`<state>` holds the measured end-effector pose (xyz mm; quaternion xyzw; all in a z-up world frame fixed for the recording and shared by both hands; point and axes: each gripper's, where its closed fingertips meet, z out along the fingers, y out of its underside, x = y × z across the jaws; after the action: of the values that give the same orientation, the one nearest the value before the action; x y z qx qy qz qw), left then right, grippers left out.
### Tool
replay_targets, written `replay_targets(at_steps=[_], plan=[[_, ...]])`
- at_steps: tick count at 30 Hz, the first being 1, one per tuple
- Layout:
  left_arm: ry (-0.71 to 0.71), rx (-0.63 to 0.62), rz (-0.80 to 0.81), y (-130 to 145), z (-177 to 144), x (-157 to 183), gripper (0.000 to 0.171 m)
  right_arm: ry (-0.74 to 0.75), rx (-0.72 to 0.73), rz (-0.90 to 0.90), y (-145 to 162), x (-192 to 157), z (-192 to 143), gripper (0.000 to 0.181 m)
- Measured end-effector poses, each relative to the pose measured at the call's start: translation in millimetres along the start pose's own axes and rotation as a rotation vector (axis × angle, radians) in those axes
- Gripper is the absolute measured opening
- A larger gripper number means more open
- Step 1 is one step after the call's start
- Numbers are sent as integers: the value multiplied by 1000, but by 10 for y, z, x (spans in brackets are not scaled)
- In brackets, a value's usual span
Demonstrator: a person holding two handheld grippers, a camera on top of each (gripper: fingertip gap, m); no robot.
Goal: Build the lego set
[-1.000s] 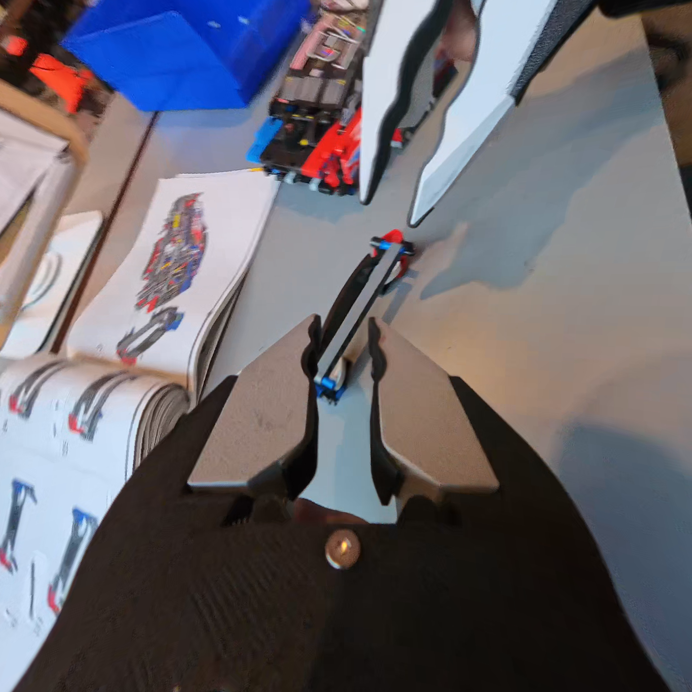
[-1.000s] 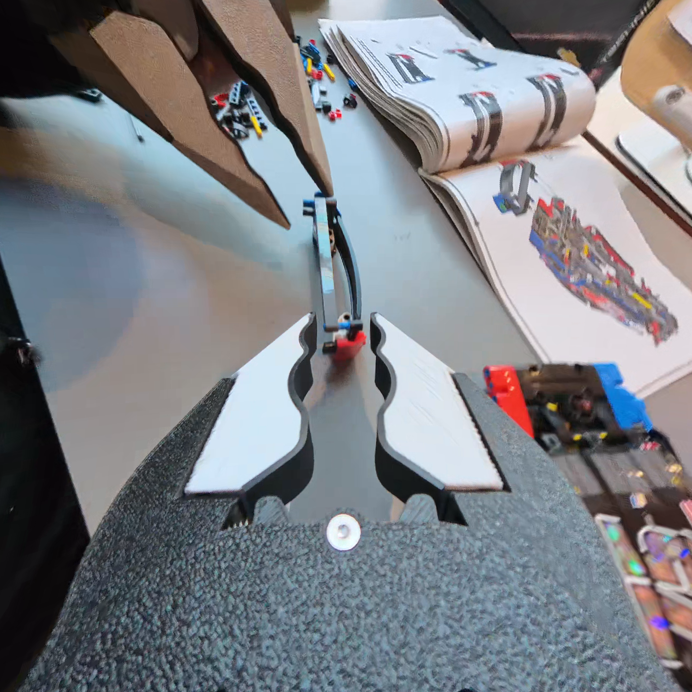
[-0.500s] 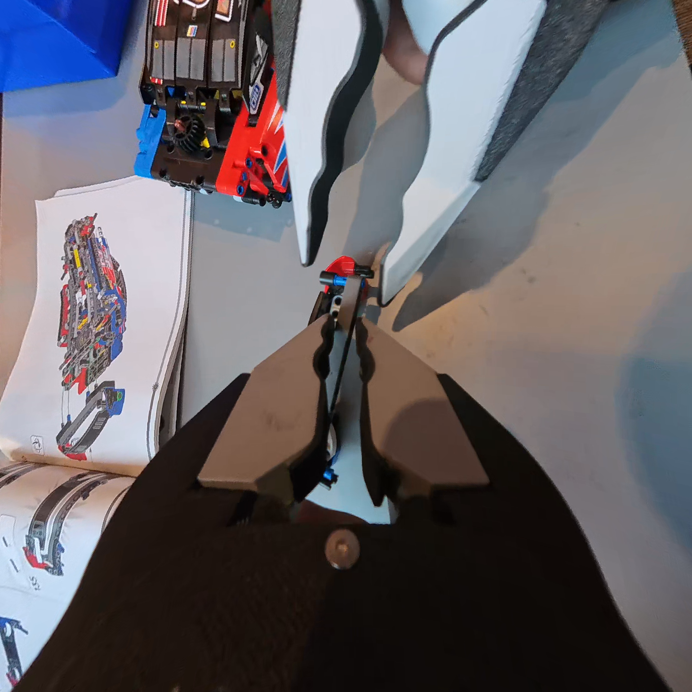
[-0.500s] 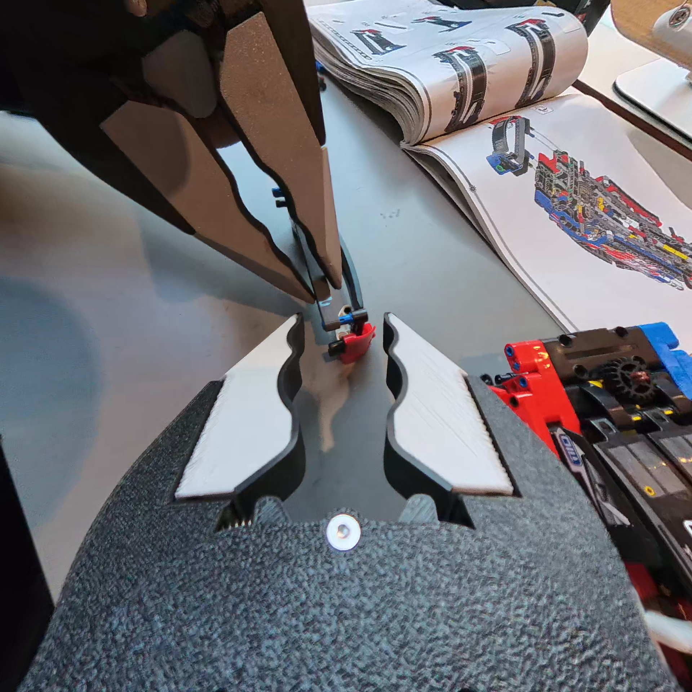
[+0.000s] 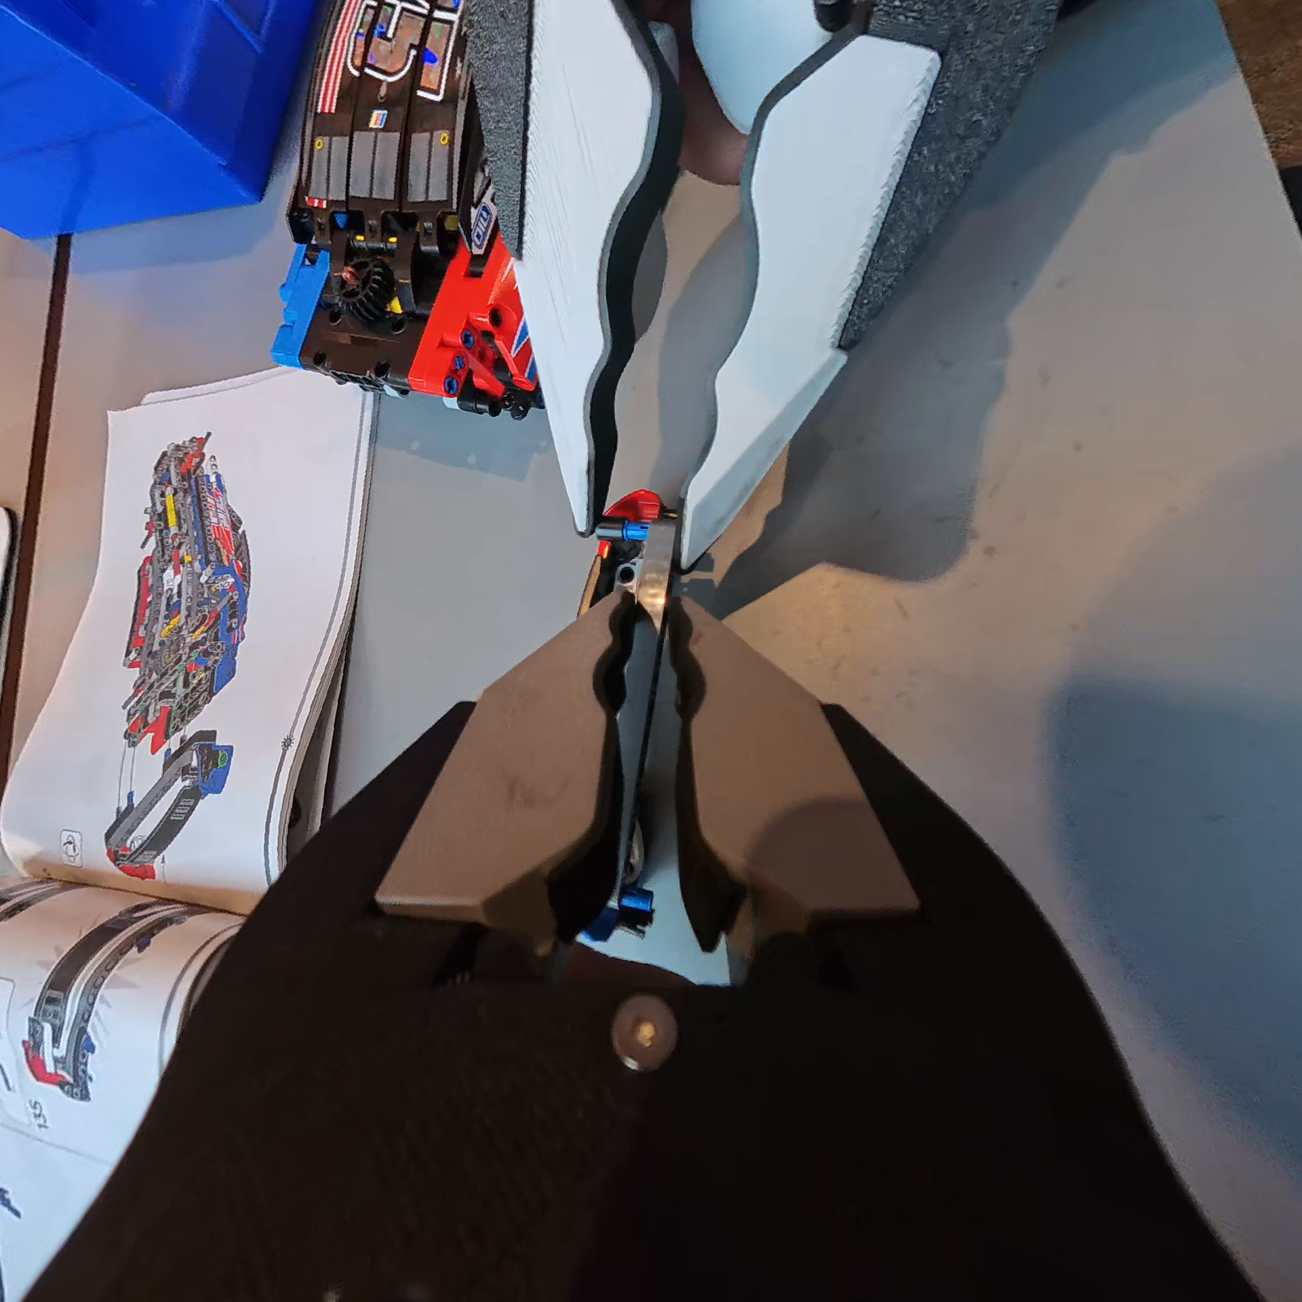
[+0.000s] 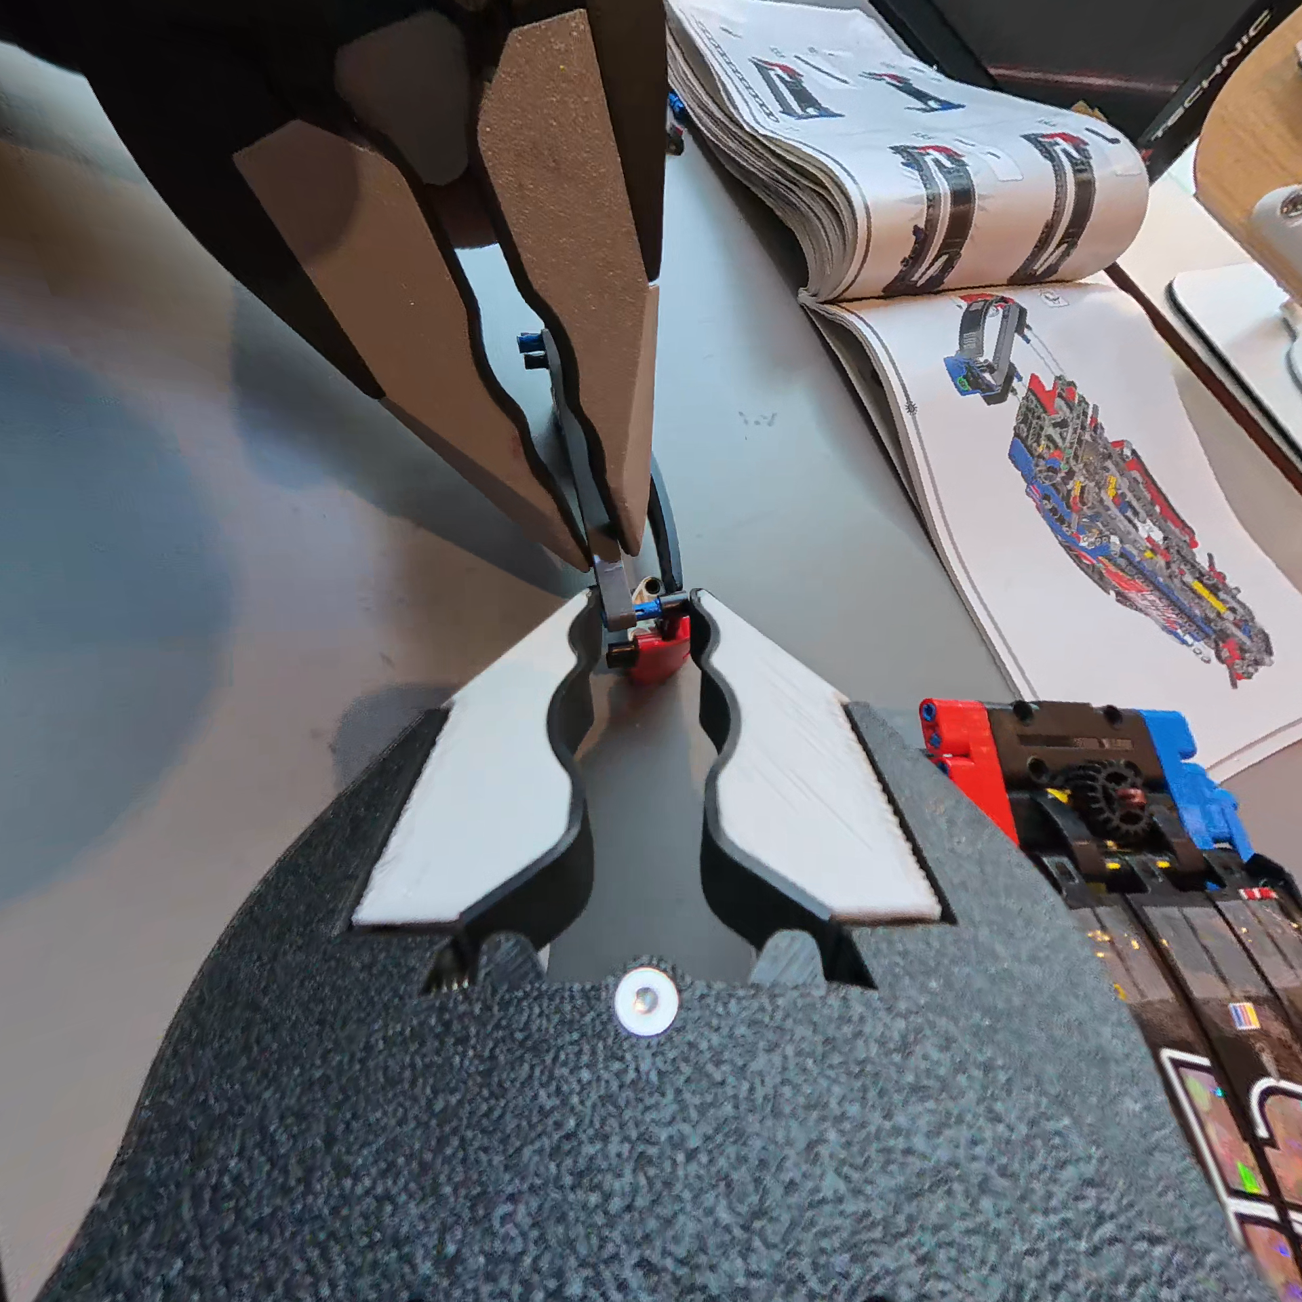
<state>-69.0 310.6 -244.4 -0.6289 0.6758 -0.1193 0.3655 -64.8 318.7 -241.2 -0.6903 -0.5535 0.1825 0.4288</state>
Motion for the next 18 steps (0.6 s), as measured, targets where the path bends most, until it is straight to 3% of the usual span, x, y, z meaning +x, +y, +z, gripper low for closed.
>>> replay_targets(at_steps=[7,15,18], plan=[[-55,-21,9,-2,1,25,6,-30,-133,-96,14,-20,-5,23],[-27,-7,-90,-5,12,21,5,-43,-241,-231,29,-18,-5,22],[-33,7,-136,-1,17,-4,5,-32,-264,-206,32,11,11,23]])
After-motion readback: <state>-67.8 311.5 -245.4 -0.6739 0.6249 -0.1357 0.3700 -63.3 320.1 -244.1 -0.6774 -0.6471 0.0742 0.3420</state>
